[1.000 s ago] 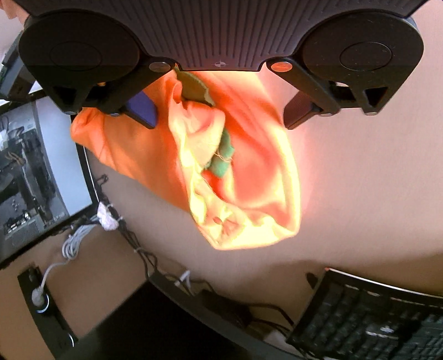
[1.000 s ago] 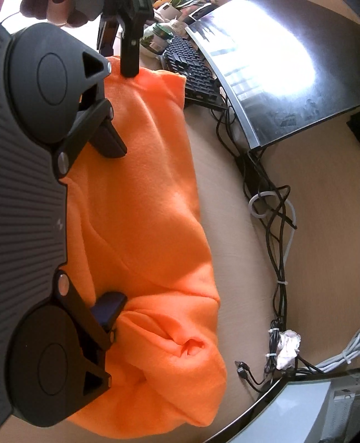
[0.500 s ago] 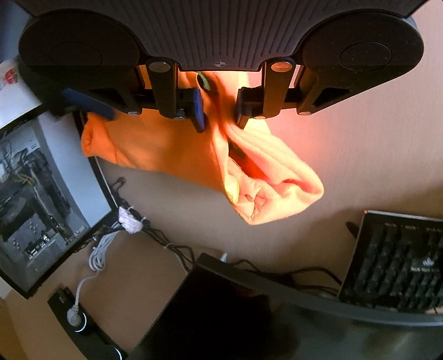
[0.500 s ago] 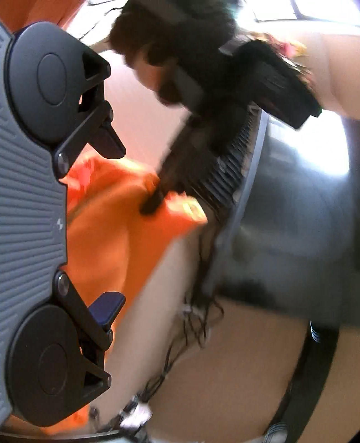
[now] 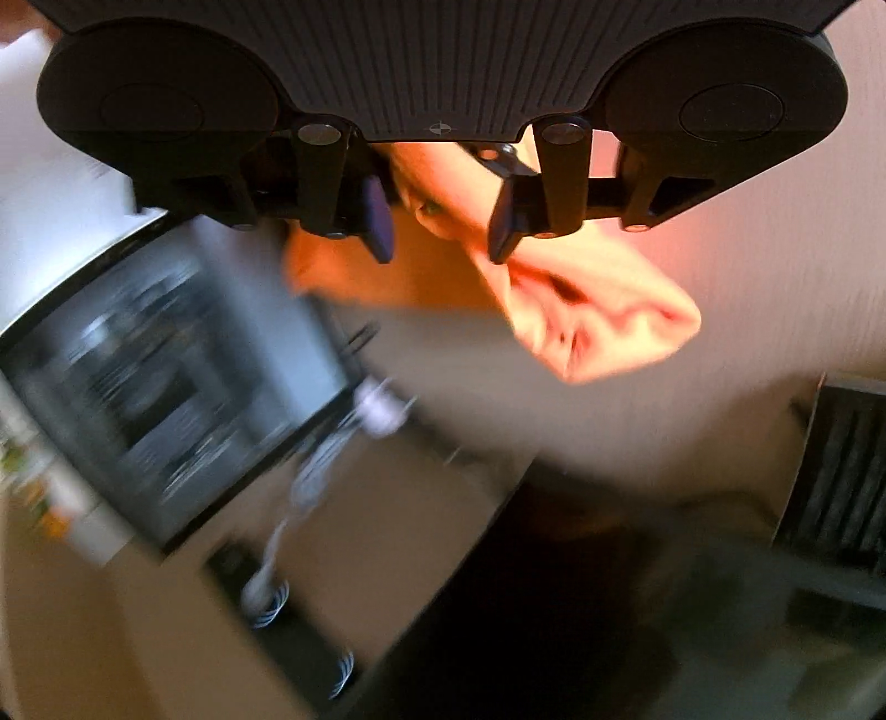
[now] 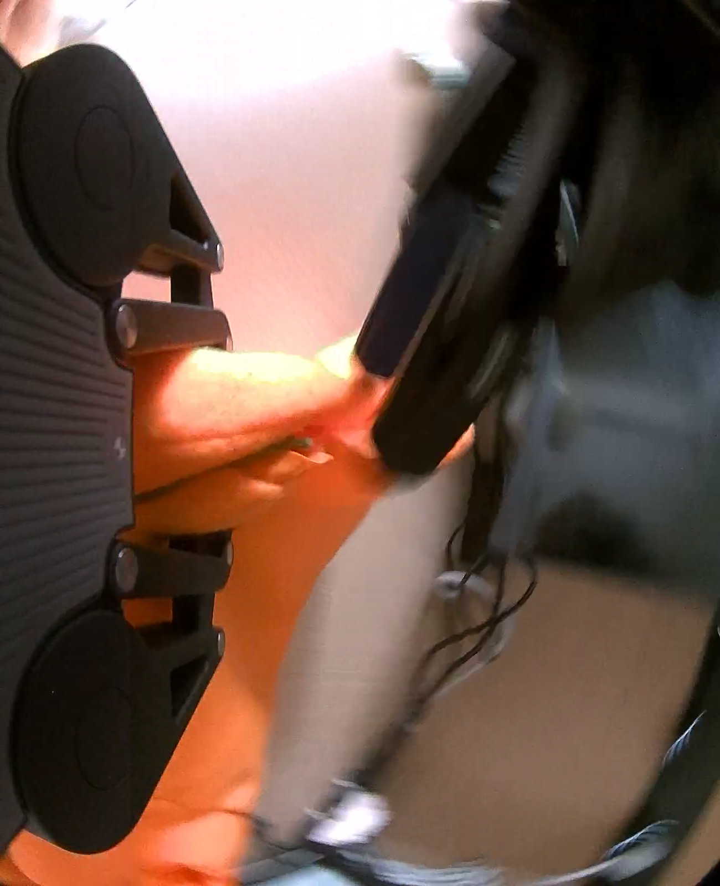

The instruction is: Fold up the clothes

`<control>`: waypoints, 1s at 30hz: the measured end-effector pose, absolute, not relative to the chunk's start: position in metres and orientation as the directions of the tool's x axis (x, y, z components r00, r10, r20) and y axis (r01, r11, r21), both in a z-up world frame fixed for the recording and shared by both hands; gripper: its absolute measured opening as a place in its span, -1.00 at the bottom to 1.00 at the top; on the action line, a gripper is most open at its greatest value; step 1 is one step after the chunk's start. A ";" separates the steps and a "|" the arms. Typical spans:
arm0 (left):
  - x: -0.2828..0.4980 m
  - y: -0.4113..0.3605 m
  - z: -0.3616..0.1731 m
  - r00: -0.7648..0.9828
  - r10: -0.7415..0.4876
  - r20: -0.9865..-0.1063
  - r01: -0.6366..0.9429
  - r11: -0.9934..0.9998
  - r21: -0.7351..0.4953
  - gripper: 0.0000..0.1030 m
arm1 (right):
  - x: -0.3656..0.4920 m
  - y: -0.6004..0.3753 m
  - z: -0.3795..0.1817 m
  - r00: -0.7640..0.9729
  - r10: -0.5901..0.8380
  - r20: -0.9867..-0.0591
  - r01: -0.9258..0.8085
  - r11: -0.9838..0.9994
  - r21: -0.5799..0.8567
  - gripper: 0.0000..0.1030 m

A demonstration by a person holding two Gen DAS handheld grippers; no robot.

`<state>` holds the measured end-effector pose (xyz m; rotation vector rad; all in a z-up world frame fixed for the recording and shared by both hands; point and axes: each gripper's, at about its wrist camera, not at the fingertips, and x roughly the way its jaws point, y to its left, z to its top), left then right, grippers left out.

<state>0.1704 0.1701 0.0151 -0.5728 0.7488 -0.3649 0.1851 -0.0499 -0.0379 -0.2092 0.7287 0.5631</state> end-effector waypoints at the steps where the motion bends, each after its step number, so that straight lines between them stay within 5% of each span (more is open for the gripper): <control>1: 0.169 0.173 0.024 0.700 -0.508 -0.502 0.128 0.780 -0.612 0.20 | 0.193 -0.068 -0.026 0.593 0.449 -0.668 -0.501 0.856 0.130 -0.38; 5: 0.171 0.168 0.042 0.724 -0.531 -0.440 0.184 0.764 -0.618 0.46 | 0.207 -0.158 0.010 0.633 0.549 -0.545 -0.261 0.815 0.518 -0.42; 8: 0.181 0.149 0.032 0.685 -0.561 -0.465 0.198 0.757 -0.622 0.55 | 0.201 -0.217 0.020 0.730 0.460 -0.505 -0.115 0.812 0.573 -0.42; 14: 0.204 0.105 0.002 0.567 -0.606 -0.558 0.194 0.756 -0.625 0.64 | 0.184 -0.248 0.001 0.810 -0.084 -0.580 0.129 0.991 0.037 -0.32; 17: 0.207 0.093 -0.009 0.524 -0.620 -0.584 0.203 0.756 -0.622 0.78 | 0.179 -0.249 -0.017 0.782 -0.130 -0.609 0.123 0.991 -0.054 -0.32; 21: 0.209 0.088 -0.019 0.489 -0.624 -0.609 0.200 0.760 -0.618 0.80 | 0.185 -0.254 -0.031 0.743 -0.089 -0.664 0.075 0.996 -0.049 -0.25; 27: 0.208 0.110 -0.029 0.499 -0.575 -0.648 0.135 0.790 -0.598 0.81 | 0.201 -0.250 -0.047 0.651 0.217 -0.728 0.026 0.951 0.307 -0.20; 30: 0.205 0.130 -0.039 0.513 -0.527 -0.678 0.059 0.810 -0.584 0.81 | 0.195 -0.202 -0.050 0.610 0.359 -0.707 -0.114 0.922 0.370 -0.25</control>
